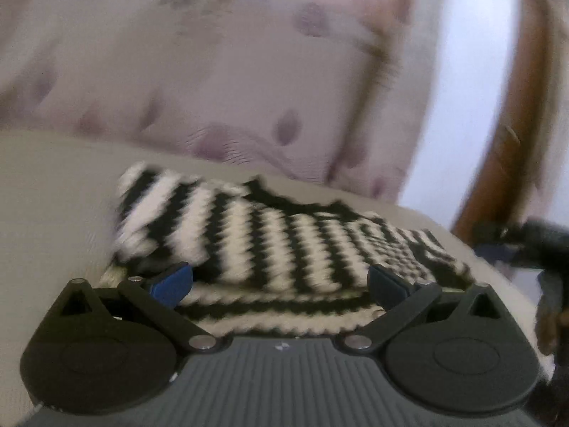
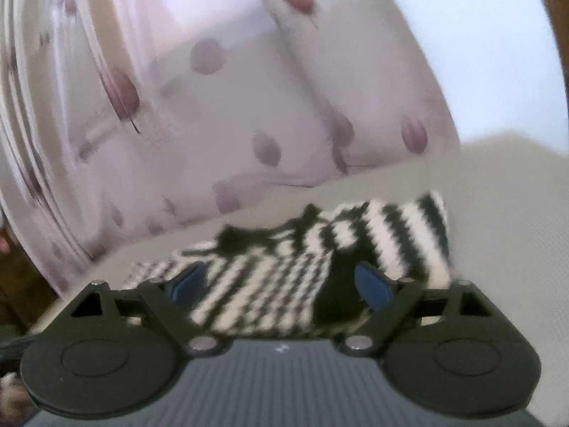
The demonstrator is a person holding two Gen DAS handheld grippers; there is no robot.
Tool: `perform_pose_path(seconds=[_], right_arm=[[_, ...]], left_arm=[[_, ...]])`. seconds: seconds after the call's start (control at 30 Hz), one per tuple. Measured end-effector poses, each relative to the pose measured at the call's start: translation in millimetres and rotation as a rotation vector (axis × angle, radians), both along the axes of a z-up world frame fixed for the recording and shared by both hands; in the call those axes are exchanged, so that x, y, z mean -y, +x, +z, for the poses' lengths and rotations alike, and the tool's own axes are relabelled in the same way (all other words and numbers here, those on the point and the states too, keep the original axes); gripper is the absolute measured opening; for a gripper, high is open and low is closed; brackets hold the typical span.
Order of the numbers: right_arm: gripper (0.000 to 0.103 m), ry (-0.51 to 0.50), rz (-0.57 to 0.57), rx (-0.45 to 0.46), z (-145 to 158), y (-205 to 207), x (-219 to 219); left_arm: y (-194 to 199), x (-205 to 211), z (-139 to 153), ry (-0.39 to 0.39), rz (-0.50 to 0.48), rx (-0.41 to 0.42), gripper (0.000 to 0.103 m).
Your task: Fold small clothes
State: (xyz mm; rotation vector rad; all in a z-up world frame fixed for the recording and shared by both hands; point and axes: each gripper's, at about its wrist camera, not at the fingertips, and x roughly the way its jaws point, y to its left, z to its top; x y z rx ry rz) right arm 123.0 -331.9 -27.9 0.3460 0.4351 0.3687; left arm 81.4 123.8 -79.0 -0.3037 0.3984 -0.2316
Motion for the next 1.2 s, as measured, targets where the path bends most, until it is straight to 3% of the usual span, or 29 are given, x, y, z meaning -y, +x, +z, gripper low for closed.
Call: perform_pose_path(seconds=[0.07,0.17,0.27,0.3,0.5,0.6,0.77,0.9,1.03,1.2], right_arm=[[0.088,-0.111,-0.009,-0.047,-7,28,-1],[0.050,-0.151,0.018,-0.159,-25,61,-1],[0.027,-0.208,0.037,-0.228,-42,76,-10],[0.013,-0.190,0.041,-0.221,-43,76,-10],[0.012,-0.049,-0.013,-0.039,-2,54,13],[0.012,-0.063,-0.076,0.010,13,55,32],[0.012,-0.106,-0.139,-0.083,-16,78,52],[0.014,-0.061,-0.141,-0.174,-51,85,59],[0.015,0.072,-0.140,-0.192,-65,82,73],[0.016,0.039,-0.134,-0.198,-67,84,69]], left_arm=[[0,-18,-4,-0.117,0.045,-0.006,0.103],[13,-38,-16,-0.236,0.110,-0.111,0.103],[13,-46,-15,-0.280,0.118,-0.086,0.103],[13,-45,-13,-0.268,0.117,-0.085,0.103],[9,-46,-13,-0.277,0.139,-0.064,0.103],[11,-47,-14,-0.291,0.135,-0.064,0.103],[17,-42,-13,-0.262,0.122,-0.071,0.103],[19,-41,-14,-0.255,0.130,-0.080,0.103],[20,-38,-14,-0.232,0.136,-0.087,0.103],[22,-39,-15,-0.227,0.135,-0.090,0.103]])
